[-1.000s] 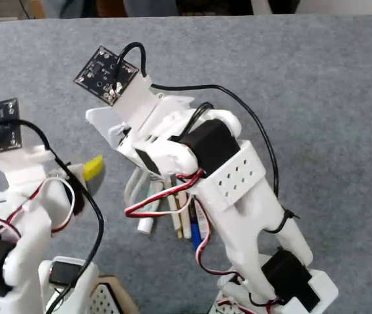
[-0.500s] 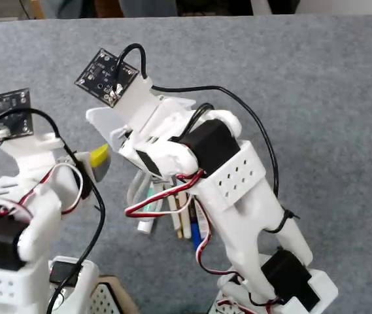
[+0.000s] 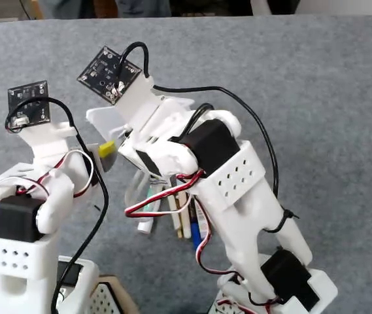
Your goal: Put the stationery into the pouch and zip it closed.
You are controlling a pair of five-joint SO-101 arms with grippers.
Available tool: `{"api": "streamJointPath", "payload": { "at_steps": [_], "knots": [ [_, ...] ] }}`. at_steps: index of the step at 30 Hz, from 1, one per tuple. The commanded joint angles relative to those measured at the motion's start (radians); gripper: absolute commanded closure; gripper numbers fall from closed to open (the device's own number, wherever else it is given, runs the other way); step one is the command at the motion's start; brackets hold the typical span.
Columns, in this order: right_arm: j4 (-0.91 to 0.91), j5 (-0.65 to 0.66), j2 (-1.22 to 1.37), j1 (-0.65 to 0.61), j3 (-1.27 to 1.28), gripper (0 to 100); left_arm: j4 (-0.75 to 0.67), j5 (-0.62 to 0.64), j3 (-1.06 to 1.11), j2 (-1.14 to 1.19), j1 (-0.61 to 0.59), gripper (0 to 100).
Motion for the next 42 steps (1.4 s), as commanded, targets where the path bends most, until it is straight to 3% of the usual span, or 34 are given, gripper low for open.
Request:
{"api": "streamJointPath", "payload": {
  "at_steps": [1, 19, 28, 37, 42],
  "knots": [
    [0.005, -0.014, -0.016, -0.011, -0.051, 98.6, -0.054, 0.002, 0.019, -0.009, 0.012, 78],
    [0.006, -0.015, -0.016, -0.008, -0.051, 98.6, -0.074, 0.000, 0.035, -0.009, 0.015, 78],
    [0.006, -0.017, -0.016, -0.006, -0.047, 98.6, -0.132, -0.002, 0.068, -0.009, 0.058, 96],
    [0.026, -0.012, -0.016, 0.012, -0.050, 98.6, -0.121, 0.005, 0.068, -0.011, 0.061, 97],
    [0.041, -0.015, -0.015, 0.094, -0.041, 98.6, -0.054, 0.006, 0.024, -0.011, 0.062, 97]
  ]
}}
